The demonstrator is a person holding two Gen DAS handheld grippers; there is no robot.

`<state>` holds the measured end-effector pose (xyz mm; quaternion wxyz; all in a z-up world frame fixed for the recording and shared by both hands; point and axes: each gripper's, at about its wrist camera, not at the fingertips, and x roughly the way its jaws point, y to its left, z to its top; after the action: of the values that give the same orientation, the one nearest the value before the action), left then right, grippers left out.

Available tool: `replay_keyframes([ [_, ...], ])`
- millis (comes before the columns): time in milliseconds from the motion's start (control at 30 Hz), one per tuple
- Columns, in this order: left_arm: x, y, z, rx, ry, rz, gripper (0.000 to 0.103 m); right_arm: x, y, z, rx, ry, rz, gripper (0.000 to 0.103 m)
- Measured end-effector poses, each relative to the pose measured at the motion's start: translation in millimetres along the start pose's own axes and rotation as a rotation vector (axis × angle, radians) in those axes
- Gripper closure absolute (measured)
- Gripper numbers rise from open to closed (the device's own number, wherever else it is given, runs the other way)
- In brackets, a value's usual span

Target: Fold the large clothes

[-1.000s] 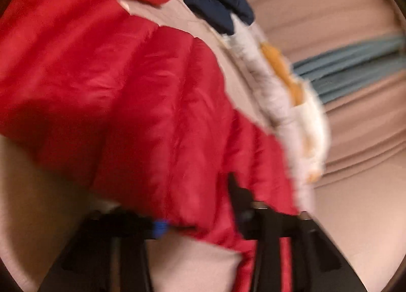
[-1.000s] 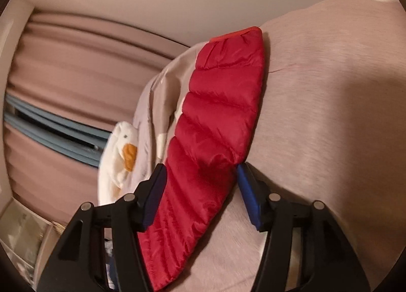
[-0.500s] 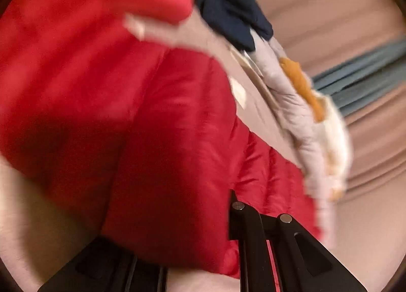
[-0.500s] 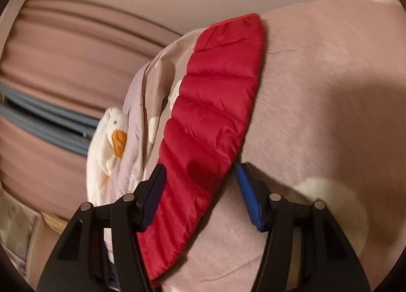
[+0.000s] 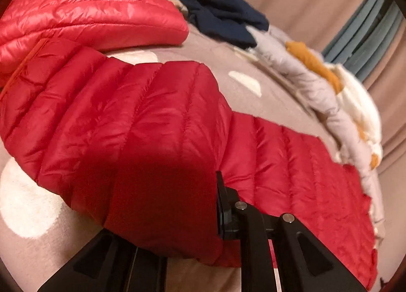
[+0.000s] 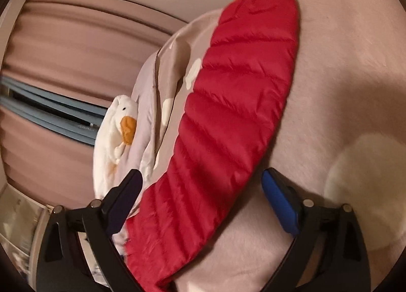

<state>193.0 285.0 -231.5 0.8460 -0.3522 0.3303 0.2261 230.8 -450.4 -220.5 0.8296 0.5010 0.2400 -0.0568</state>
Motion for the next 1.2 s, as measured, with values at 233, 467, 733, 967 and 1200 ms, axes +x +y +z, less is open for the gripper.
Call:
replay_keyframes([
  [233,2,23,8,-0.196,0.047,-0.12,0.086,4,-25,3,0.04,-0.053,-0.071,0.093],
  [467,-22,6,-3,-0.167,-0.039,0.023,0.086,-56,-36,19,0.117,-0.138,-0.062,0.095],
  [733,-68,3,-21,-0.109,-0.115,0.06,0.088,-97,-21,-3,0.021,-0.175,-0.161,0.097],
  [967,-90,15,-33,-0.087,-0.105,0.069,0.088,-142,-18,-8,0.015,-0.26,-0.217,0.097],
  [1200,-79,43,-31,-0.156,-0.068,0.177,0.068,-124,-25,-6,0.039,-0.223,-0.288,0.091],
])
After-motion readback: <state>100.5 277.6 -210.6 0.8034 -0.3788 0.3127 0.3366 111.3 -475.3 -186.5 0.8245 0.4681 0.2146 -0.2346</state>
